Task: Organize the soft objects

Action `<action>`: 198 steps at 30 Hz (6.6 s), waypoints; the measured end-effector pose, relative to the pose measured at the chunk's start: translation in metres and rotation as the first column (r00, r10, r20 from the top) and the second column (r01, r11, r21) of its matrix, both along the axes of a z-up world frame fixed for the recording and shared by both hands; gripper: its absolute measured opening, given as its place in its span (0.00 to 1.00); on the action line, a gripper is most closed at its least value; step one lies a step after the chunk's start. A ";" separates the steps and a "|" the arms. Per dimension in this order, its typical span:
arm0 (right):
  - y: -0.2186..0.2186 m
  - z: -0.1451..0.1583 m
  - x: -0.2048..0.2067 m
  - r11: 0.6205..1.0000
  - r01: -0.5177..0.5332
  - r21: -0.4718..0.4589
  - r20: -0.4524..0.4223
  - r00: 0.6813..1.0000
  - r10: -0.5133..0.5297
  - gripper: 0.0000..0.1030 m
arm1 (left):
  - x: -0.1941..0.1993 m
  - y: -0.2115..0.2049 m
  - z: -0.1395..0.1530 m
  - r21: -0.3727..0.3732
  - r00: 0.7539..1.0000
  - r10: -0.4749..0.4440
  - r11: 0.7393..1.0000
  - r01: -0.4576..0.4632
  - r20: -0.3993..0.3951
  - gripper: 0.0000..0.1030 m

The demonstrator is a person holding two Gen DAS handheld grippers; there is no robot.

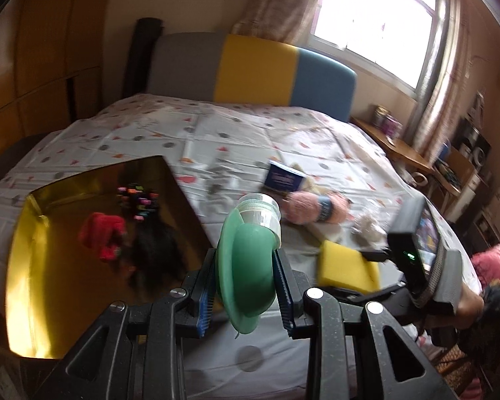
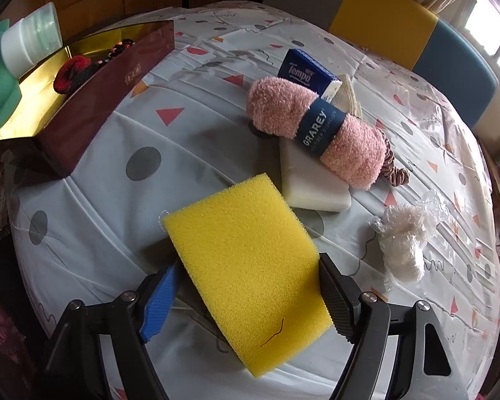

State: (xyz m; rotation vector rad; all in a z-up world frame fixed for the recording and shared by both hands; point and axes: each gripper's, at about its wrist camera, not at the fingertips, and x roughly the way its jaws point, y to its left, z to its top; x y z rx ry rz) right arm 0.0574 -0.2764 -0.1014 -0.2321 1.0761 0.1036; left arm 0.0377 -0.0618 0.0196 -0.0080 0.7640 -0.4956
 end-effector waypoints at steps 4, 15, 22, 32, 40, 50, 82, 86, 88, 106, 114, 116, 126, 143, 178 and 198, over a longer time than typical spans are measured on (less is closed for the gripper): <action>0.011 0.021 -0.003 0.999 0.023 -0.033 0.099 0.995 -0.020 0.76 | 0.013 0.031 0.000 0.007 0.995 0.095 0.995 -0.095 0.000 0.31; 0.067 0.064 0.001 1.000 0.026 0.002 0.236 0.972 -0.026 0.76 | 0.038 0.089 -0.014 0.024 0.954 0.298 0.954 -0.298 -0.036 0.31; 0.102 0.076 0.006 1.000 0.006 0.006 0.255 0.967 -0.007 0.76 | 0.045 0.112 -0.020 0.043 0.927 0.371 0.928 -0.369 -0.049 0.31; 0.126 0.085 0.010 1.000 -0.028 -0.003 0.270 0.962 0.027 0.76 | 0.053 0.131 -0.029 0.055 0.907 0.415 0.909 -0.412 -0.067 0.31; 0.133 0.090 0.013 0.999 -0.036 -0.003 0.276 0.961 0.036 0.76 | 0.059 0.134 -0.031 0.073 0.907 0.417 0.908 -0.412 -0.061 0.31; 0.141 0.093 0.016 0.999 -0.044 -0.015 0.280 0.959 0.047 0.76 | 0.071 0.134 -0.032 0.098 0.912 0.407 0.911 -0.401 -0.051 0.31; 0.168 0.090 0.041 0.998 -0.069 -0.014 0.242 0.968 0.070 0.77 | 0.119 0.148 -0.035 0.158 0.913 0.406 0.904 -0.397 -0.026 0.43; 0.176 0.089 0.047 0.997 -0.083 0.003 0.232 0.969 0.080 0.77 | 0.097 0.159 -0.027 0.141 0.897 0.442 0.889 -0.437 -0.006 0.43; 0.180 0.090 0.050 0.995 -0.091 0.029 0.223 0.971 0.083 0.77 | 0.084 0.165 -0.025 0.130 0.889 0.458 0.882 -0.453 -0.004 0.43; 0.256 0.070 0.141 0.915 -0.063 0.399 0.027 0.998 0.057 0.80 | 0.030 0.203 -0.028 0.099 0.841 0.540 0.839 -0.535 -0.028 0.43; 0.259 0.064 0.166 0.885 -0.026 0.465 0.006 1.000 0.026 0.97 | 0.028 0.201 -0.025 0.116 0.845 0.534 0.840 -0.530 -0.008 0.43; 0.253 0.066 0.158 0.891 -0.048 0.451 0.029 0.999 0.039 0.97 | 0.028 0.201 -0.023 0.109 0.845 0.534 0.841 -0.530 -0.006 0.43; 0.213 0.078 0.098 0.927 -0.119 0.355 0.178 0.982 0.058 0.97 | 0.022 0.180 -0.018 0.131 0.868 0.496 0.859 -0.495 0.024 0.43; 0.153 0.099 0.049 0.966 -0.096 0.242 0.305 0.952 0.018 0.97 | 0.015 0.134 -0.015 0.183 0.917 0.396 0.899 -0.399 0.050 0.43; -0.103 0.084 0.014 0.866 0.444 0.230 0.297 0.815 -0.497 0.97 | 0.032 0.012 -0.010 0.285 0.988 0.135 0.947 -0.150 0.071 0.43; -0.159 0.073 0.005 0.698 0.611 0.374 0.161 0.698 -0.698 0.97 | 0.062 -0.083 -0.028 0.215 0.993 -0.046 0.974 0.069 -0.109 0.43</action>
